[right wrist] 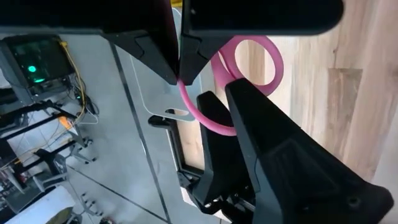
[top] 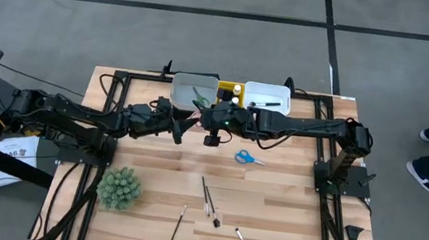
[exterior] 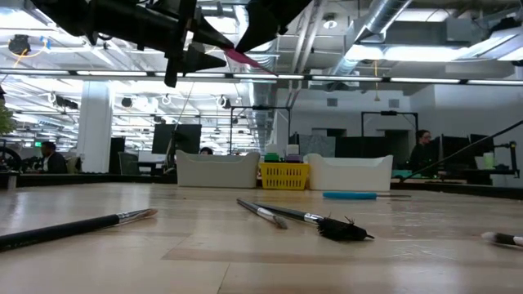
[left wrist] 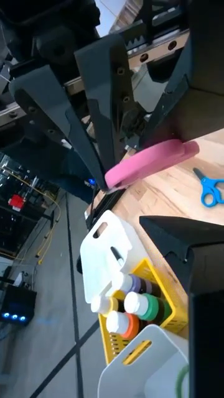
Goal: Pick & Place Paint Supplies
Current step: Put the pink scissors into the gray bin
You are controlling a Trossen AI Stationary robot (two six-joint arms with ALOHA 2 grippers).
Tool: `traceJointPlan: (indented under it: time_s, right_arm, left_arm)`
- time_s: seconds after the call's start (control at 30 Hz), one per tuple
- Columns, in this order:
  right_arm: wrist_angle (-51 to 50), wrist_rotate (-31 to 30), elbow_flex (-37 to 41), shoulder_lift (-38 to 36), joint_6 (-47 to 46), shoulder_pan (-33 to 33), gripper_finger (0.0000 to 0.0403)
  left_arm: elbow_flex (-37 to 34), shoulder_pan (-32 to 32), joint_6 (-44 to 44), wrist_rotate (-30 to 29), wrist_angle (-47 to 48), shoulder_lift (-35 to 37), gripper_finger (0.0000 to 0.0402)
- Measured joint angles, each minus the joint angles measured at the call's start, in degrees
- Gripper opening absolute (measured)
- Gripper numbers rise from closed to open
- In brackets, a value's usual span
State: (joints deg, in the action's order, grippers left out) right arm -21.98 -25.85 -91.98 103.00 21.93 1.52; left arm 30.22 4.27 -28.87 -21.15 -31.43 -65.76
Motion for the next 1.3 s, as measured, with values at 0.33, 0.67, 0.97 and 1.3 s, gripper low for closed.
traceJointPlan:
  time_s: [0.33, 0.67, 0.97, 1.3]
  right_arm:
    - [0.31, 0.38, 0.02, 0.0, 0.13, 0.02, 0.0]
    - [0.93, 0.26, 0.06, 0.0, -1.03, -0.41, 0.0015]
    - [3.41, 1.71, 0.07, -0.07, -3.57, -0.83, 0.0073]
    - [-3.62, 3.35, -0.09, -2.07, -8.88, 0.13, 0.0092]
  left_arm:
    - [0.0, -0.04, -2.2, 0.05, -0.04, 0.0, 0.0085]
    - [0.0, -0.09, -4.74, -1.02, -0.01, 0.01, 0.0015]
    - [0.0, 0.02, -4.84, -4.24, 0.16, 0.02, 0.001]
    - [0.0, 0.02, -4.83, -5.65, 2.48, 0.02, 0.001]
